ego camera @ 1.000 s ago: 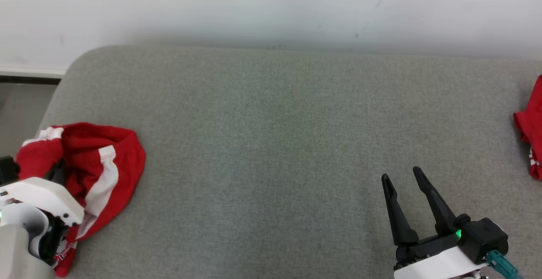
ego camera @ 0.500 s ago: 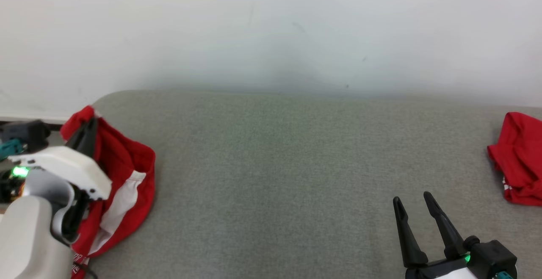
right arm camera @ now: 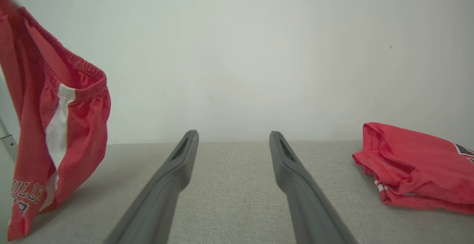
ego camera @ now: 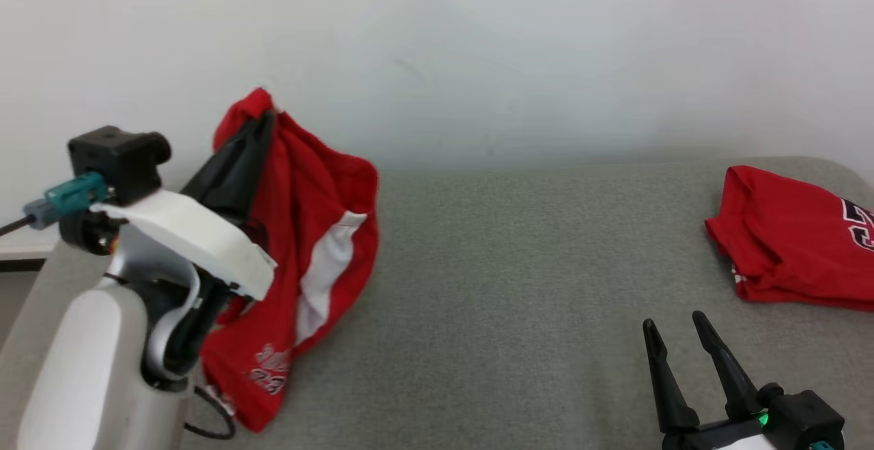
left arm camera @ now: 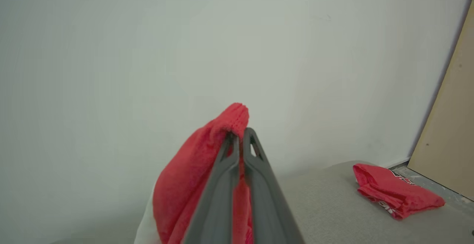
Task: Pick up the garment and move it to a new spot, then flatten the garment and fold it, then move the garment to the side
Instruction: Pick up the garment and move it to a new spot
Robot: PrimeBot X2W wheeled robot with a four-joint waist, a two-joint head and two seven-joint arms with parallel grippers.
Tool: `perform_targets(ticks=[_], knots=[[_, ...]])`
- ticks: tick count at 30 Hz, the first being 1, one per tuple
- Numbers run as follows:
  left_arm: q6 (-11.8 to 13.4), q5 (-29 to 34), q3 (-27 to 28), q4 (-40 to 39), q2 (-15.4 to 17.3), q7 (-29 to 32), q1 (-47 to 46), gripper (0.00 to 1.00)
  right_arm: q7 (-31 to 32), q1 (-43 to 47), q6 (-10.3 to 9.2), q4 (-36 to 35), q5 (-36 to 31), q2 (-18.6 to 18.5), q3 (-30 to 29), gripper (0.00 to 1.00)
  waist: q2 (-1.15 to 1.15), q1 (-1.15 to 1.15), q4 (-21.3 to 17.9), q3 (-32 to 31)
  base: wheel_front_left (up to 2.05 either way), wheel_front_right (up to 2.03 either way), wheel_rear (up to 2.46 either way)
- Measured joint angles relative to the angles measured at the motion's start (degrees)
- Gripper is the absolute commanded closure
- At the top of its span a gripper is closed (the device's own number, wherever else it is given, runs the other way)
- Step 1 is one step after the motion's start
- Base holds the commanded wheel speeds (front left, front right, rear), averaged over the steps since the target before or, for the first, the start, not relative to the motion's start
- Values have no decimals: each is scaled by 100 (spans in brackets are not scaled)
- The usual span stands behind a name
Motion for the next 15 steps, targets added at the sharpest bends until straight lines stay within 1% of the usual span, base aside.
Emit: perform_targets(ticks=[4, 7, 8, 10, 13, 15], knots=[[42, -56, -276, -408, -237, 143, 82, 100, -1, -1, 0, -1, 11, -29, -20, 0, 0, 0, -284, 3, 0, 0, 0], [65, 65, -600, -588, -443, 11, 223, 100, -1, -1, 0, -7, 15, -58, -66, 0, 0, 0, -509, 30, 0, 0, 0], [65, 88, -717, -597, -556, -78, 279, 100, 0, -1, 0, -10, 15, -70, -100, 0, 0, 0, -582, 43, 0, 0, 0], [69, 94, -975, -470, -799, -191, 428, 100, -1, -5, 0, -13, 16, -87, -125, 0, 0, 0, -721, 75, 0, 0, 0], [60, 201, -1332, -38, -1045, -422, 575, 100, -1, -15, 0, -15, 16, -105, -121, 0, 0, 0, -918, 136, 0, 0, 0], [33, 246, -1573, 377, -1129, -549, 607, 100, -1, -30, 0, -16, 16, -105, -77, 0, 0, 0, -1037, 187, 0, 0, 0]])
